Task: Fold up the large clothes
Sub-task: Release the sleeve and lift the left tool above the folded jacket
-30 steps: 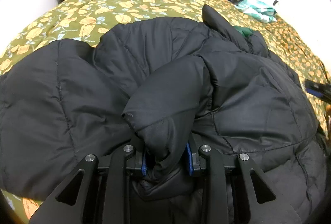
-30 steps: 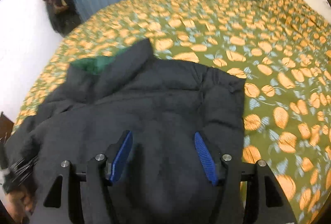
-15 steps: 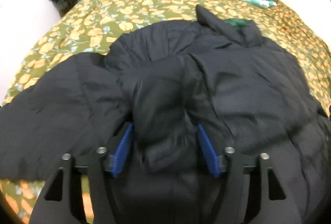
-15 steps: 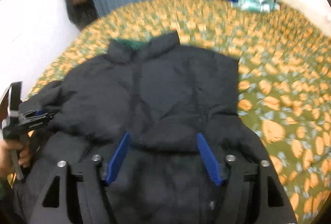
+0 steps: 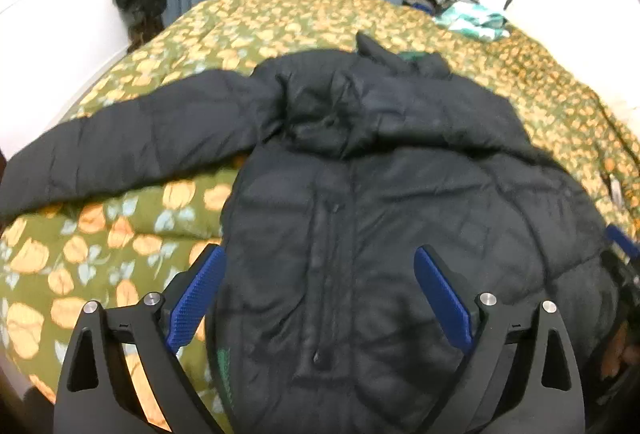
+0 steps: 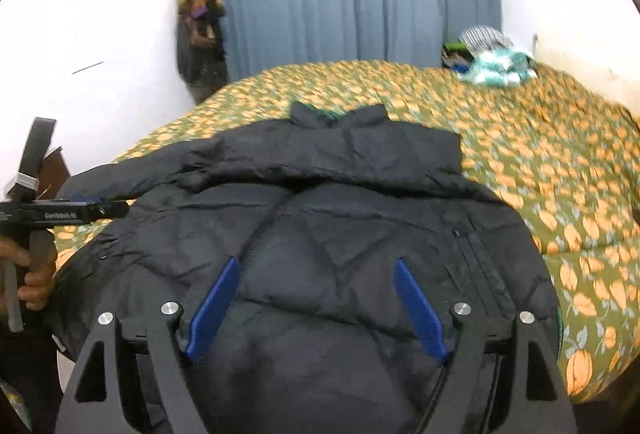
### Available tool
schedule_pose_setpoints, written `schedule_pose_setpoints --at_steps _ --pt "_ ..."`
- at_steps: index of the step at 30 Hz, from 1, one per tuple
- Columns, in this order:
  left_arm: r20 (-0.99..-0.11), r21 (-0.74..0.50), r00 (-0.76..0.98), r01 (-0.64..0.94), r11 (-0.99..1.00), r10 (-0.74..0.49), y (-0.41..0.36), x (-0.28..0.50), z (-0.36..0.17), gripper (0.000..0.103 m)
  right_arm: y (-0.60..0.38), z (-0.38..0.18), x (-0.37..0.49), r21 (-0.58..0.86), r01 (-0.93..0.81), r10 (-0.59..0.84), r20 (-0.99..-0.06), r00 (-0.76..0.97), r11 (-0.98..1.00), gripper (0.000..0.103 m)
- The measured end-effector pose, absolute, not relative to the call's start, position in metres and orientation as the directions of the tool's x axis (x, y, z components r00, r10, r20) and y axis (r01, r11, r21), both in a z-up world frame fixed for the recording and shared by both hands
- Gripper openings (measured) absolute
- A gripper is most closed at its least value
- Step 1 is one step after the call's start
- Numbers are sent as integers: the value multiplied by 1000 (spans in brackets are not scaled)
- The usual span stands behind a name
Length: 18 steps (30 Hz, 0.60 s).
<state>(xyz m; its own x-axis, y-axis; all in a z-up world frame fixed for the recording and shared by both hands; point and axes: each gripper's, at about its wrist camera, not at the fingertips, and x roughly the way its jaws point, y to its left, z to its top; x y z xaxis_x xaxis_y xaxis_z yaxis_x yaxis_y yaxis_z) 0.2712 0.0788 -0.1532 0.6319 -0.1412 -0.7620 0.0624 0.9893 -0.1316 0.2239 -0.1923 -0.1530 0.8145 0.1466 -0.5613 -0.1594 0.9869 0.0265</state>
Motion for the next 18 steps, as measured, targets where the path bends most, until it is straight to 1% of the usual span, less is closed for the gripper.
schedule_pose_setpoints --at_steps 4,6,9,13,18 --pt "-764 -114 635 49 992 -119 78 267 -163 96 -184 -156 221 -36 -178 130 -544 829 983 81" --pt "-780 -112 617 31 993 -107 80 265 -176 96 -182 -160 220 -54 -189 129 -548 827 980 81" --pt "-782 -104 616 18 994 -94 81 262 -187 96 -179 -163 218 -60 -195 130 -550 825 979 81" --pt "-779 -94 621 19 995 -85 79 259 -185 97 -177 -163 218 -70 -196 128 -543 830 978 81" --pt "-778 -94 623 9 996 -79 81 258 -186 97 -177 -167 221 -68 -200 129 -557 821 977 81"
